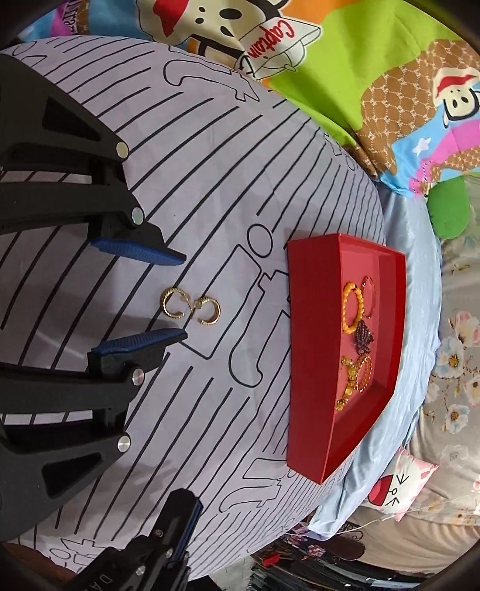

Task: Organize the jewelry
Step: 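Move the left tool to one gold hoop earring while the right tool reaches the other, then close the left tool on a gold hoop earring while the right tool grips the other hoop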

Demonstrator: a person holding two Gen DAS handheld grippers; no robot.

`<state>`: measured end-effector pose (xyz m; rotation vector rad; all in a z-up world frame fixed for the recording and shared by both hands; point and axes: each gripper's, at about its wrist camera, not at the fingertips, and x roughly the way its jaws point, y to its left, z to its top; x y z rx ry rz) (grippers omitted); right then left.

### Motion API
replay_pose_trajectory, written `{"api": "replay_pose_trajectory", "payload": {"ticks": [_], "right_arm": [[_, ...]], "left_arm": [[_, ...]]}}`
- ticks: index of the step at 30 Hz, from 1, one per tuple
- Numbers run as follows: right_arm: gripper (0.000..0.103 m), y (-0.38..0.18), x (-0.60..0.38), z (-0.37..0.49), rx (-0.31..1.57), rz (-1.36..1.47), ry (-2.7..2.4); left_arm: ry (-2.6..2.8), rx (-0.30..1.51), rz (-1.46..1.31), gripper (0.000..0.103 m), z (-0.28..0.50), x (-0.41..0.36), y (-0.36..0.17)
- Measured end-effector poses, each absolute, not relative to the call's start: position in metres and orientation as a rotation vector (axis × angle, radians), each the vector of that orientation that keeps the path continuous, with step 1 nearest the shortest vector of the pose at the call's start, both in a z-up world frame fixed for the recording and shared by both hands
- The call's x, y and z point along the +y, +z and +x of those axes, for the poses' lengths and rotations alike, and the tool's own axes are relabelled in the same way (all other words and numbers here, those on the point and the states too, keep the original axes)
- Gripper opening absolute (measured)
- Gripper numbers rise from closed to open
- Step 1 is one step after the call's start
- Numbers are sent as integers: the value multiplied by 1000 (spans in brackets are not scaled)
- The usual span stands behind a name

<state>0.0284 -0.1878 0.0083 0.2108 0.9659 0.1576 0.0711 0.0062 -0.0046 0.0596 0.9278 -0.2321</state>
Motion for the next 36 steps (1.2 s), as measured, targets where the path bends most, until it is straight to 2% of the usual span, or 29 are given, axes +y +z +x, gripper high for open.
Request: {"api": "replay_pose_trajectory", "payload": {"ticks": [4,17,19,21,27,30,36], "right_arm": [[7,7,-183,32,969,213,169],[8,3,-156,46,989,207,231],[9,4,-147,50,987,202,252],[17,4,-140,53,986,199,267],[21,3,-116,65,985,183,306],[28,2,-108,72,987,181,315],[28,-2,-93,84,989,157,322]], "left_arm": [[-267,926,51,17,71,4,-4],[-224,926,10,17,67,31,-1],[-207,933,-3,17,67,40,-1],[-190,937,-11,17,67,46,-2],[-162,938,-23,17,67,57,-1],[-157,935,-26,17,67,60,0],[-149,931,-40,17,69,66,2]]}}
